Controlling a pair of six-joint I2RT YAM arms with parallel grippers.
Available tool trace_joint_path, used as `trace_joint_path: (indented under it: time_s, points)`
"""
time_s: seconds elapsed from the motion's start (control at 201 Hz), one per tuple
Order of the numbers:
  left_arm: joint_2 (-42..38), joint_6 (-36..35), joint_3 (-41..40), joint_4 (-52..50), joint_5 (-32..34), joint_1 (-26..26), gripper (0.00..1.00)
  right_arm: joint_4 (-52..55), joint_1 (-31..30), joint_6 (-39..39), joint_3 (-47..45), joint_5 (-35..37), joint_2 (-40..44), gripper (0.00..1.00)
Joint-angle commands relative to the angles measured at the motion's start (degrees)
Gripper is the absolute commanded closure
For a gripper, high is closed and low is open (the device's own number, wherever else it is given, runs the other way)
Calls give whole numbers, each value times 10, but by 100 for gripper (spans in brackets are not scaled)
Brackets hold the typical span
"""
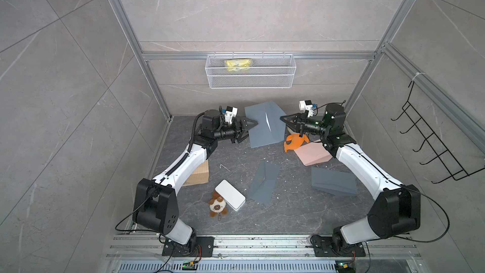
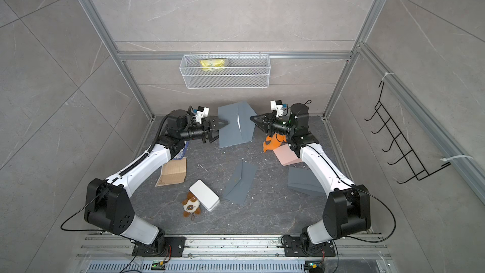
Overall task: Take the letter paper out of the envelope
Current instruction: Pick up the envelope from the envelope.
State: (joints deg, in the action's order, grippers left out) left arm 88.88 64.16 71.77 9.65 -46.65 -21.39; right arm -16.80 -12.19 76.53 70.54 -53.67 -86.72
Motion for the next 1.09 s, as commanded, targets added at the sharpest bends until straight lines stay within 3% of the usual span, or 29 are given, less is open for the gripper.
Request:
trace_joint_path:
  time_s: [0.0, 0.274, 0.463, 0.617, 0.746, 0.841, 1.09]
  points:
    - [8, 43, 3, 84, 0, -2, 35, -104, 1, 72, -18, -16, -11, 100]
    - [15, 96, -4, 139, 11, -2, 72, -199, 1, 144, -37, -12, -33, 100]
    - [8, 109, -7, 150, 20, -2, 100, -200, 1, 149, -45, -20, -36, 100]
    - [1, 137, -18, 176, 30, -2, 100, -158, 2, 115, -52, -30, -32, 100]
    - [2, 154, -4, 182, 30, -3, 100, -46, 2, 26, -44, -30, -17, 72]
    - [3, 168, 4, 189, 30, -3, 100, 0, 1, -16, -41, -30, -7, 64]
    - [11, 207, 10, 221, 33, -7, 100, 8, -3, -36, -60, -29, -2, 58]
